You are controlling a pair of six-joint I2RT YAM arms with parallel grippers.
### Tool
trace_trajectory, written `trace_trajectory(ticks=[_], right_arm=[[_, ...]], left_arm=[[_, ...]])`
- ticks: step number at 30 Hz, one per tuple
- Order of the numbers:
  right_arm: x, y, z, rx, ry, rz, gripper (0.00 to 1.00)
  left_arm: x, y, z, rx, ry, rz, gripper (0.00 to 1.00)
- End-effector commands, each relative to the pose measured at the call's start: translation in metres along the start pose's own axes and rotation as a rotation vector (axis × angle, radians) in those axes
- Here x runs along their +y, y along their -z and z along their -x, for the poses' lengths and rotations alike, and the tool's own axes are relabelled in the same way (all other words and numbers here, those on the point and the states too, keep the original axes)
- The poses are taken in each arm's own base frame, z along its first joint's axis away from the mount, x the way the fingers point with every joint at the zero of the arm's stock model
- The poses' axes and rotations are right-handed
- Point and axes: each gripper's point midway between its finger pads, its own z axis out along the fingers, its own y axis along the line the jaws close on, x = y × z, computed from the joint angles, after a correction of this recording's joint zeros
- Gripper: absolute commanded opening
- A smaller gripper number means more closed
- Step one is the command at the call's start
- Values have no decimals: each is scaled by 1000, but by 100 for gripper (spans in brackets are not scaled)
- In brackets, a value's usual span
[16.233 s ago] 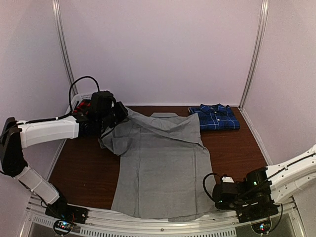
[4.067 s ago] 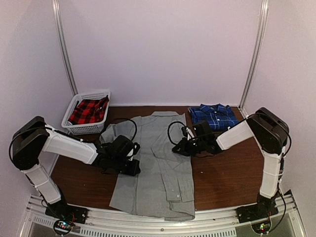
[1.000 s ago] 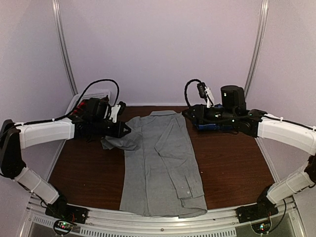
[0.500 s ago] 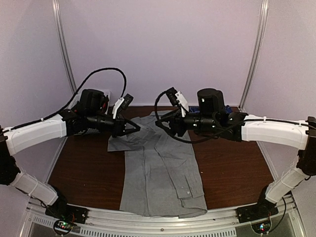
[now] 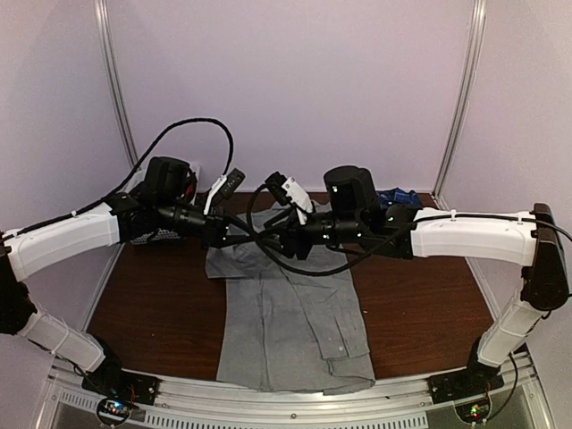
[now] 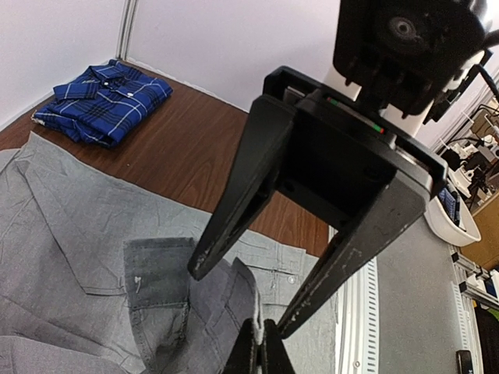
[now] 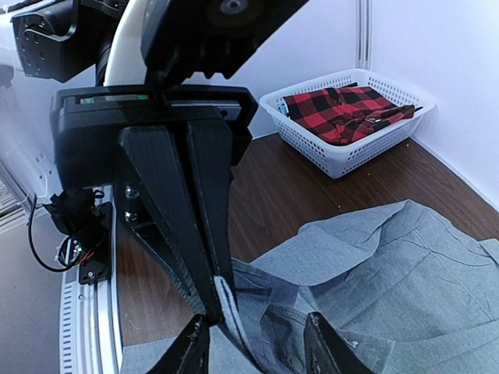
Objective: Fold and stack the long sleeve shirts
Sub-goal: Pass from the left arm to the right
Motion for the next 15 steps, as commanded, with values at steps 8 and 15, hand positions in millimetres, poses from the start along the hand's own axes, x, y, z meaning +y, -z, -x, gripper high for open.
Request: trace_trajectory(ticks=[8,15], right_arm=[[12,-8,-11,38,3,13,30],[9,-7,-17,51,-11,-5,13]], left_arm=[[1,3,22,-52,-68,41,0],[9,7,28,-89,-67,105,0]])
